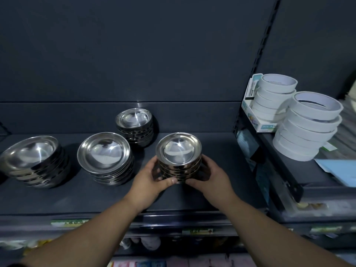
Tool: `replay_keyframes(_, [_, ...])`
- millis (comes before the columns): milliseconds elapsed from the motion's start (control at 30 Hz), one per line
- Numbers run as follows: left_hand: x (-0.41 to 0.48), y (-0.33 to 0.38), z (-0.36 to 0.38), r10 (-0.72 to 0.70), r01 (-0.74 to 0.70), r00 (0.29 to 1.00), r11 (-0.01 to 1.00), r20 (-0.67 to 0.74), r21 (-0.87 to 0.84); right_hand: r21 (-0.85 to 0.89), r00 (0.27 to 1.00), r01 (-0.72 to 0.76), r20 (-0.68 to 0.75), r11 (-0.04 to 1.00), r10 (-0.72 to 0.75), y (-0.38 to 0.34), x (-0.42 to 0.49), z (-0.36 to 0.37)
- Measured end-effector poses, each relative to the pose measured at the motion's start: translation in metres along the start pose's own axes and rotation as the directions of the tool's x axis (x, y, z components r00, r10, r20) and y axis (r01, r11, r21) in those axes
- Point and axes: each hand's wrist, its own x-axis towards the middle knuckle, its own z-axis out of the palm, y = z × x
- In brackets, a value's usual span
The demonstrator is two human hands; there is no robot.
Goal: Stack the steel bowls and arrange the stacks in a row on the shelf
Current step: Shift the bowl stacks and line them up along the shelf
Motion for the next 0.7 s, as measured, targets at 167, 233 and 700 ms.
replay_keyframes(167, [0.002, 0.007, 0.004, 0.031, -0.031, 1.0, 0.999, 0.002, 0.028, 0.008, 1.0, 0.011, 0.024, 1.0, -0.011, -0.004, 0.002, -0.013])
replay_keyframes(233, [0.003, 0.011, 0.004, 0.047, -0.046, 0.999, 0.998, -0.01, 0.038, -0.001, 0.999, 0.028, 0.04, 1.0, -0.028, -0.007, 0.005, -0.018])
replay_keyframes(700, [0.004, 0.021, 0.003, 0.073, -0.074, 0.997, 0.994, 0.017, 0.075, 0.02, 0.998, 0.058, 0.025, 0.998, -0.059, -0.004, 0.006, -0.021])
